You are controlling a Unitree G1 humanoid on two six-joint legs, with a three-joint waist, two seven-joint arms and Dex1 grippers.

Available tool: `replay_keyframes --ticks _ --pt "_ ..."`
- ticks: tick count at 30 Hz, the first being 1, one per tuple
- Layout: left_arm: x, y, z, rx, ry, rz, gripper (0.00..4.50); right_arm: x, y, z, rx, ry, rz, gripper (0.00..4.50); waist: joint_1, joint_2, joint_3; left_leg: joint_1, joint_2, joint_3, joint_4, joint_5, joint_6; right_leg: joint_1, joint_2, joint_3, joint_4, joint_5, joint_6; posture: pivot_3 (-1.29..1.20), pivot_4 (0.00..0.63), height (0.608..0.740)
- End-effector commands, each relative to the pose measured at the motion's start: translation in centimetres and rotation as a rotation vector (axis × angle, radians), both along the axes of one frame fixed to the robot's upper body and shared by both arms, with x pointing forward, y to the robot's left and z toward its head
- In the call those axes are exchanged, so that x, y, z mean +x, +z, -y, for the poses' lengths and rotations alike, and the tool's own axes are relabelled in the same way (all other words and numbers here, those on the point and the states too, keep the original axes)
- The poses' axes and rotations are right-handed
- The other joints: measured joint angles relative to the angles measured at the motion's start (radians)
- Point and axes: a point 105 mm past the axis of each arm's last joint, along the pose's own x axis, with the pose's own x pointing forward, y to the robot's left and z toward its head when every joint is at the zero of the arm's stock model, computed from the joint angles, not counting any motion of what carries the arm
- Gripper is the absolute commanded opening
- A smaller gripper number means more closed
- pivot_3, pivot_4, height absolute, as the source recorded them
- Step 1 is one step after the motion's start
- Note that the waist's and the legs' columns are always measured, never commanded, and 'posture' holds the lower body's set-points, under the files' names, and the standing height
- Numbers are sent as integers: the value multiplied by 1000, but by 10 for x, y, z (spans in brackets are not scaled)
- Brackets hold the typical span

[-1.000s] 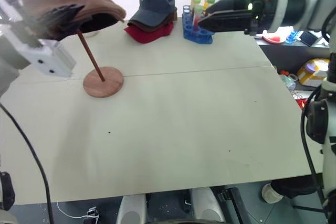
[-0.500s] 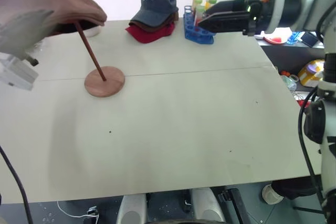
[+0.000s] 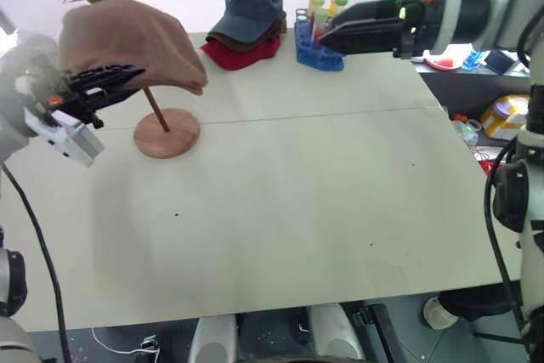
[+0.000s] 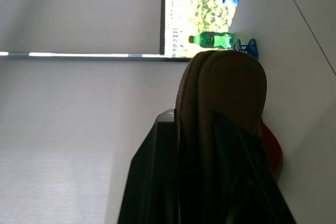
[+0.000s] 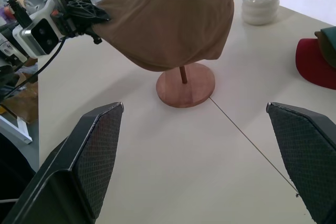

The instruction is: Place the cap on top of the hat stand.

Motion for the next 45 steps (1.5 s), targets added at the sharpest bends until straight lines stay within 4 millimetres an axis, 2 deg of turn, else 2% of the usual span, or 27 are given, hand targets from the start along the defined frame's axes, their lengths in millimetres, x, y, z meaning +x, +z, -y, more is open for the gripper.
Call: replay_keyframes --ticks 1,4,5,11,17,21,24,27,33,42,45 --pt "-7 10 -7 -31 3 48 2686 -8 15 6 23 -8 63 4500 0 0 0 0 0 0 0 0 0 0 0 0 0 0 0 0 150 728" --pt "-11 11 -11 -33 18 58 4276 -7 15 6 24 -13 65 4500 0 0 0 0 0 0 0 0 0 0 0 0 0 0 0 0 150 728" --pt "-12 11 -12 -35 25 60 4443 -6 15 6 24 -15 66 4500 0 0 0 0 0 0 0 0 0 0 0 0 0 0 0 0 150 728" --pt "-30 13 -17 -32 52 77 4443 -3 15 2 32 -4 68 4500 -5 0 0 0 0 0 -1 0 0 0 -1 1 0 0 0 0 150 728" --pt "-56 5 1 -37 94 79 4443 0 16 -4 42 29 72 4500 -5 1 0 0 2 1 -2 0 0 -1 -1 2 -1 0 -1 0 150 728" --pt "-63 -1 10 -23 231 117 4443 2 16 -8 47 45 69 4500 -1 1 0 1 1 2 -2 0 0 -1 -1 3 -1 0 -1 0 150 728" --pt "-62 0 23 -19 311 154 4443 2 16 -10 48 54 67 4500 3 0 0 1 1 2 -1 0 0 0 0 2 -1 0 -1 0 150 728" --pt "-56 -9 34 17 421 152 4443 -2 18 -11 41 76 67 4500 1 0 0 1 1 3 -1 0 0 0 0 3 -1 0 -1 0 150 728" --pt "-41 -19 41 54 589 145 4443 -21 22 -12 6 155 70 4500 1 0 0 1 1 2 -1 0 0 0 1 3 0 0 -1 0 150 728" --pt "-20 -21 73 4 581 183 4443 -29 24 -13 -5 168 79 4500 2 0 -1 1 1 2 0 0 0 0 1 3 -1 0 -2 0 150 728" --pt "-11 -23 76 -32 597 181 4443 -27 24 -10 -7 143 83 4500 2 0 -1 1 1 2 0 0 0 0 1 3 0 1 -1 0 150 728"
